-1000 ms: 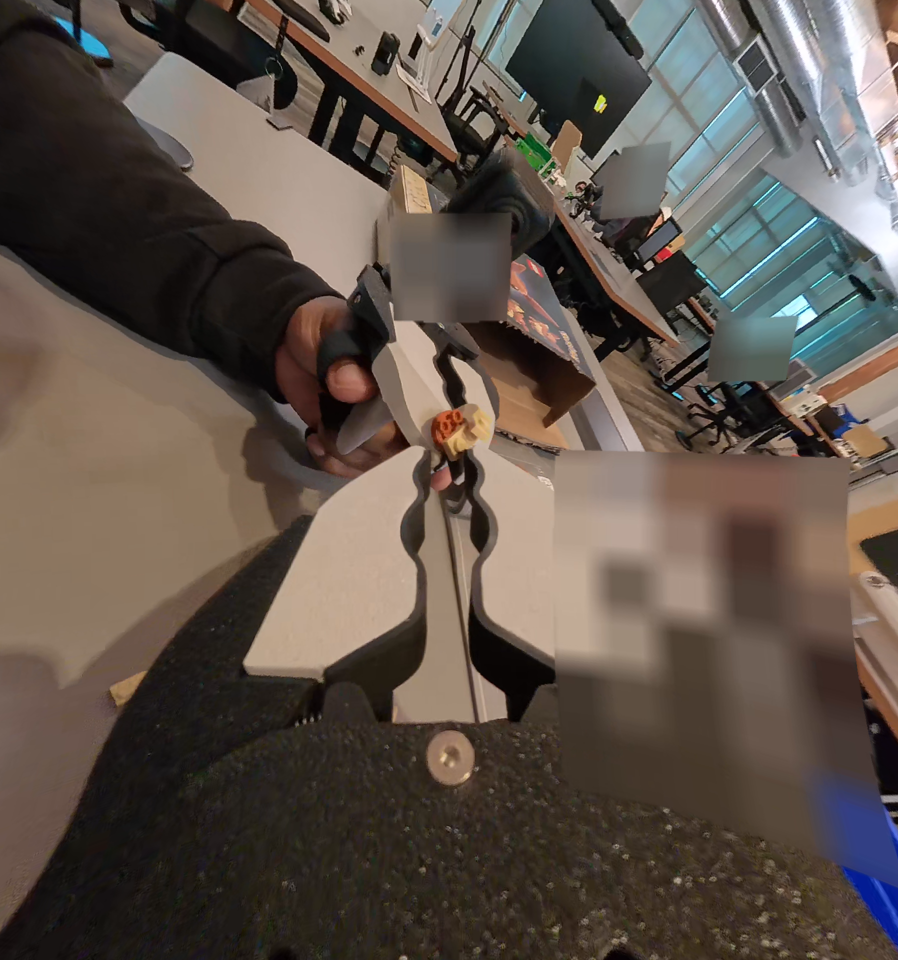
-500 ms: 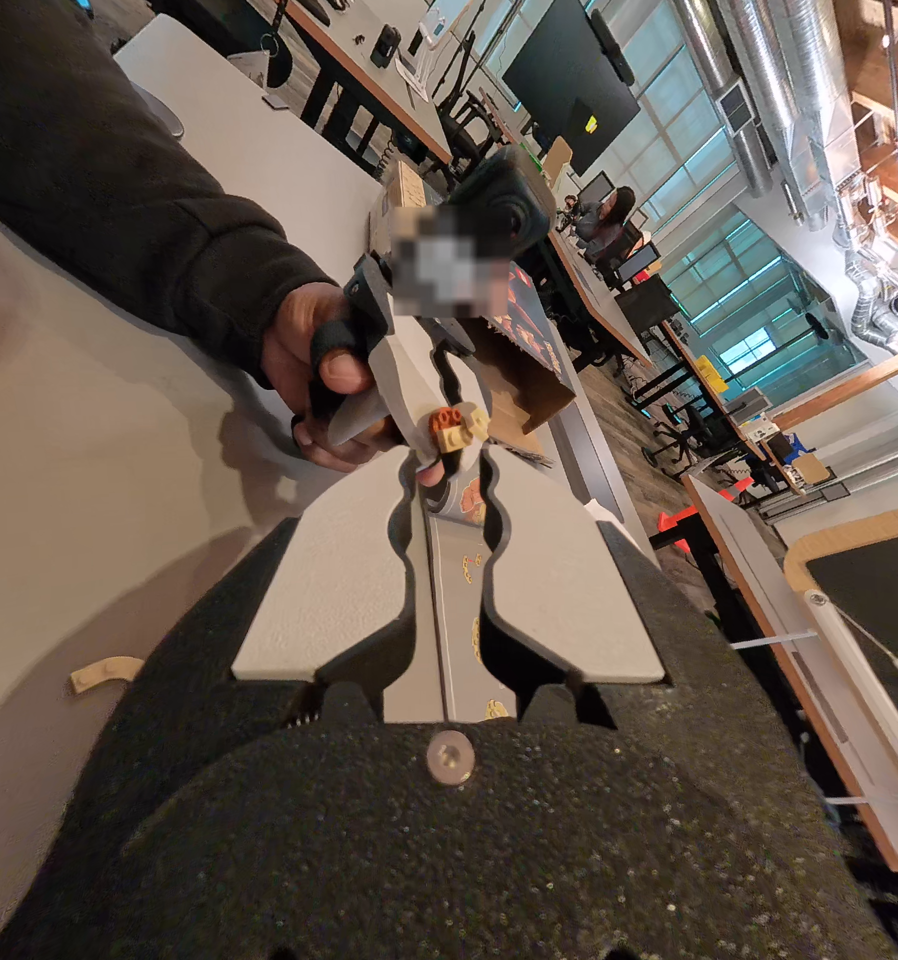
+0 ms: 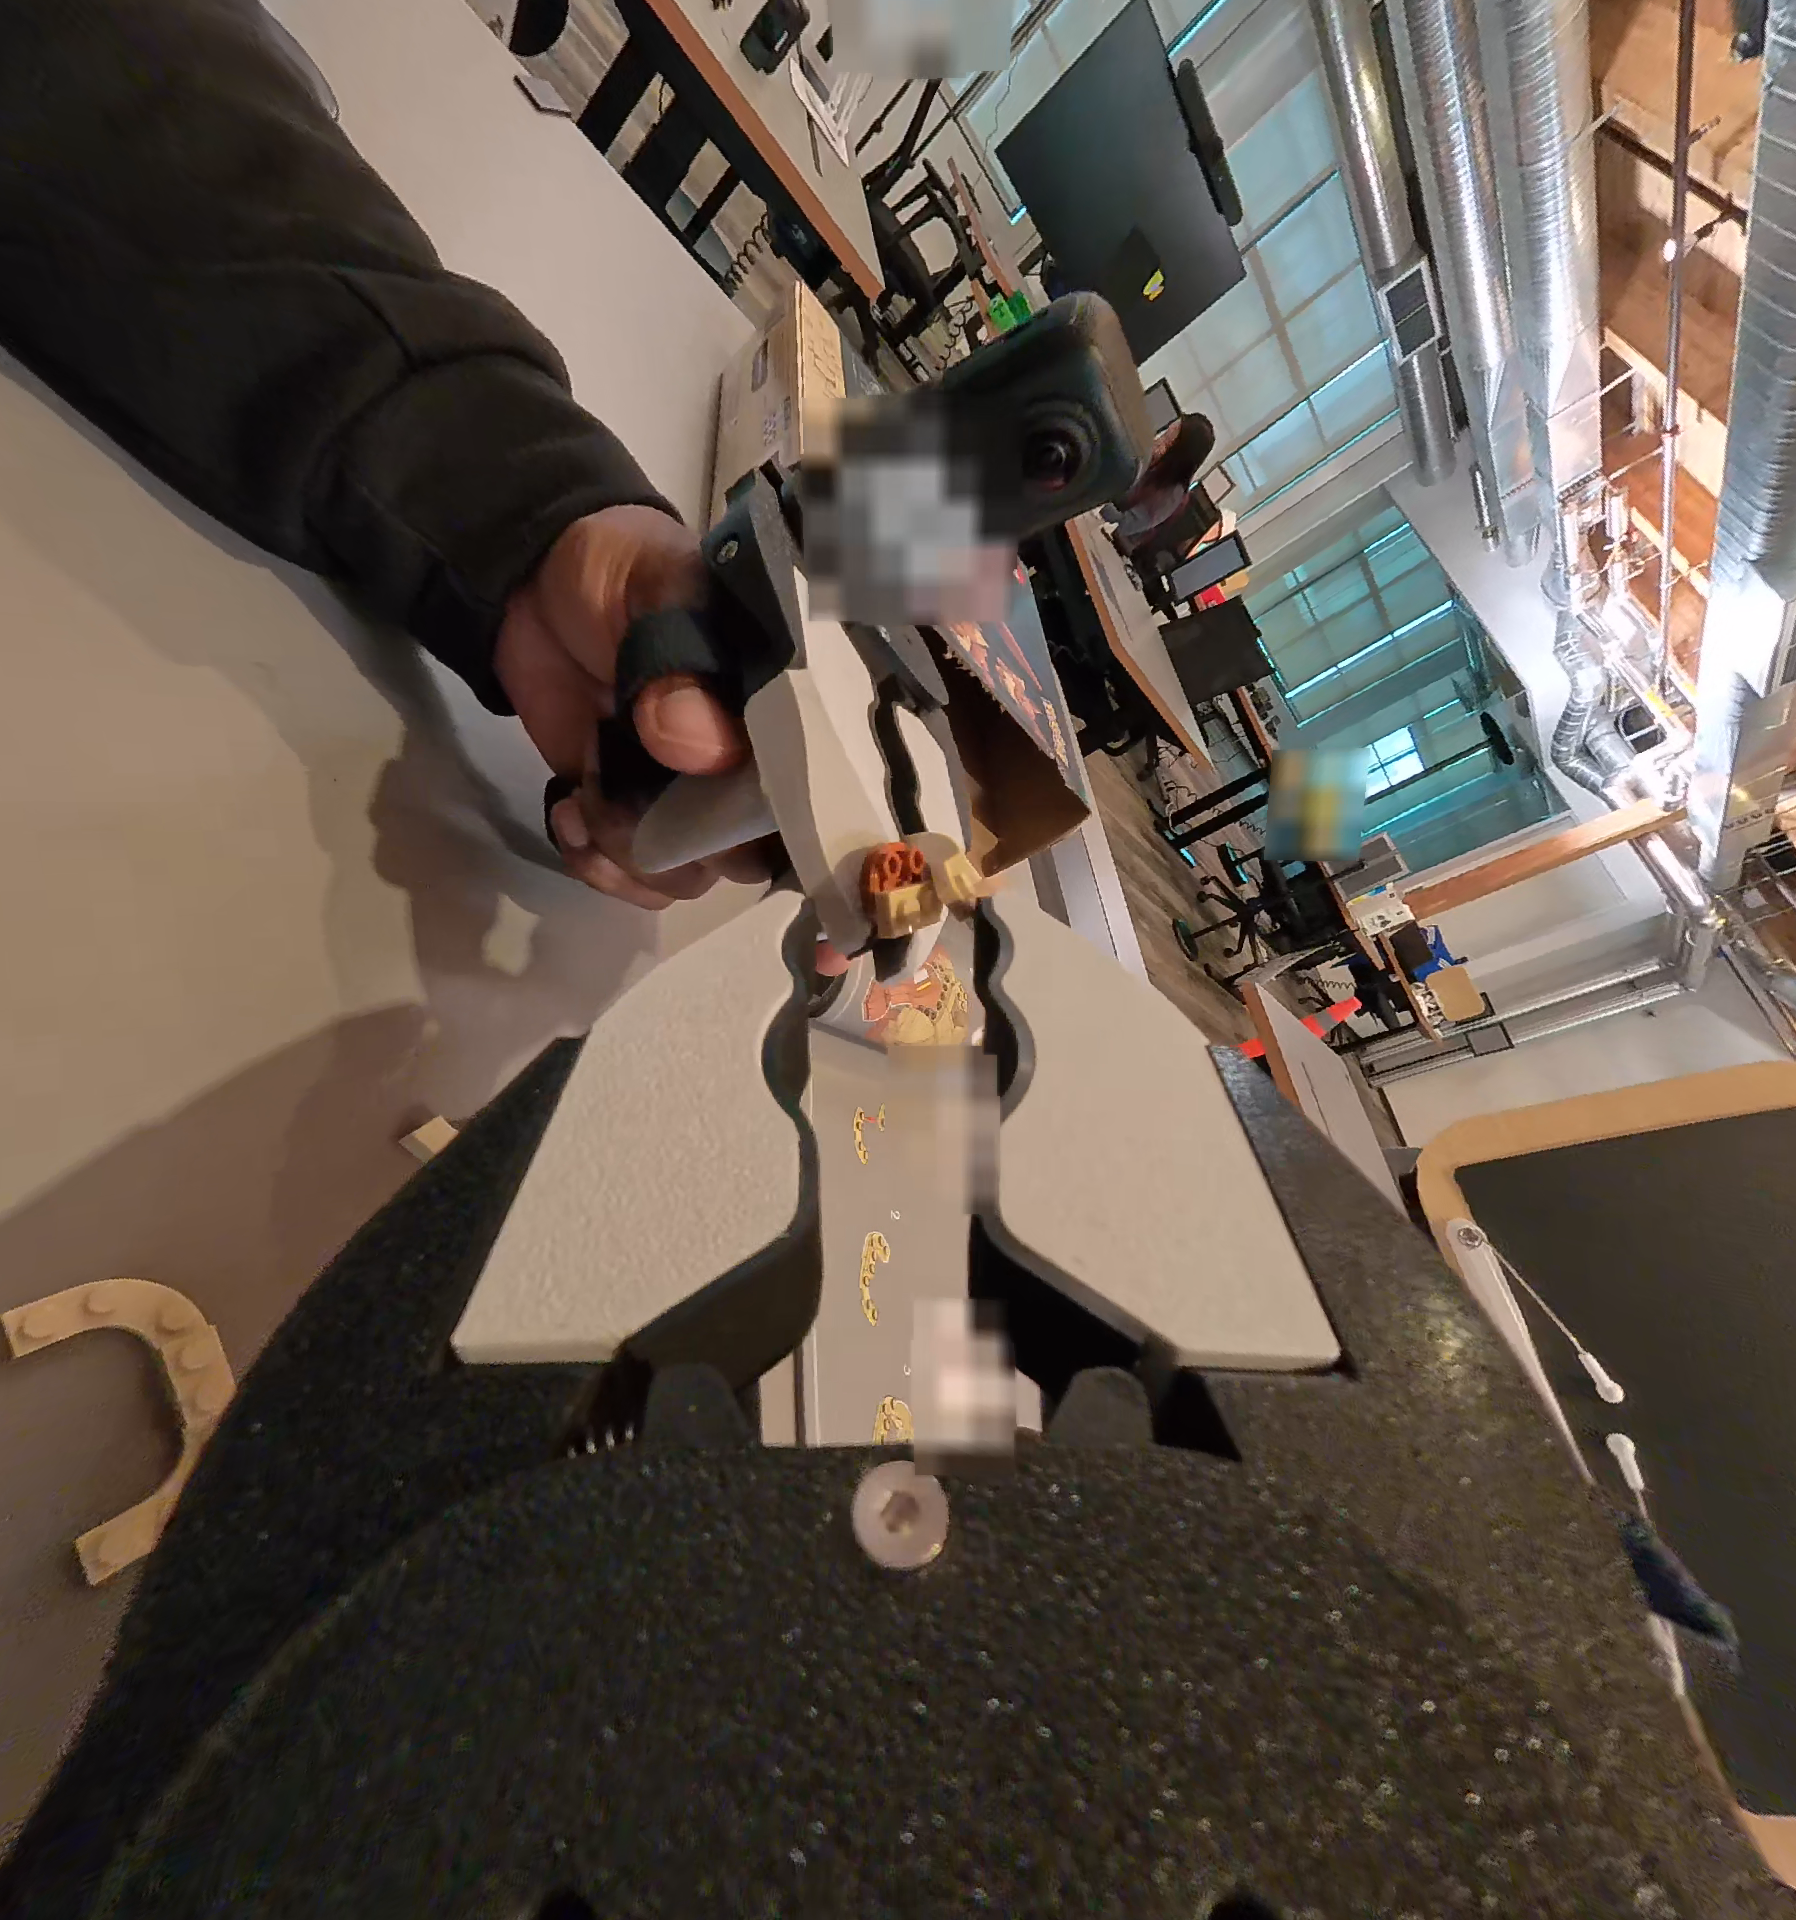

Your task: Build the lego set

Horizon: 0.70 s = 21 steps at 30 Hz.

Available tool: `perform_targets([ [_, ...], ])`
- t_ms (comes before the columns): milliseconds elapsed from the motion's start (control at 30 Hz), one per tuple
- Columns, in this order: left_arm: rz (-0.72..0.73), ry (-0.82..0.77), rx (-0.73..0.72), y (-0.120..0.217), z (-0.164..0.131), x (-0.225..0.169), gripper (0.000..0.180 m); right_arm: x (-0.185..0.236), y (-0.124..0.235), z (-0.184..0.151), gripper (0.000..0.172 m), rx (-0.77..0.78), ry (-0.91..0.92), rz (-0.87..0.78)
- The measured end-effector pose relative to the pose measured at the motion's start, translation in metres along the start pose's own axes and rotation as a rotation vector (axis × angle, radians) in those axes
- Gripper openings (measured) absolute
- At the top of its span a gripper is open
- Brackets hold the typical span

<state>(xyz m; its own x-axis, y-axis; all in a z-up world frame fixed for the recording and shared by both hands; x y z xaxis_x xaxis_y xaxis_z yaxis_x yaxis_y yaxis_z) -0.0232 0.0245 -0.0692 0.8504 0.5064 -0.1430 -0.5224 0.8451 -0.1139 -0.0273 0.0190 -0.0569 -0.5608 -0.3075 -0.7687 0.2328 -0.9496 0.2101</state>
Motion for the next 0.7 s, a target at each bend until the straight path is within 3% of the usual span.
perform_targets([
  [700,0.004,-0.033,0.069,-0.0026,-0.0086,-0.0014,0.007,0.0019,0.0066,-0.0024,0.017,-0.001,0.068,0.058],
])
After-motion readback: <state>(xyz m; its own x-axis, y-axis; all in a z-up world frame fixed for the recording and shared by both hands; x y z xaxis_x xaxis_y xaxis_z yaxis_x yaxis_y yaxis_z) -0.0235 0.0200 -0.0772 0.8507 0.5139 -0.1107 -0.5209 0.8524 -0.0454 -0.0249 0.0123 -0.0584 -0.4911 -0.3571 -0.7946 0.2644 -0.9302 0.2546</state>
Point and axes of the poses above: each gripper's, where its closed fingertips meet, y back along the fingers, z out of its top, x = y × z across the jaws, the point moved 1 cm from there along y, back along the fingers, and after that the axes turned 1 degree about y, right-handed, at the moved point
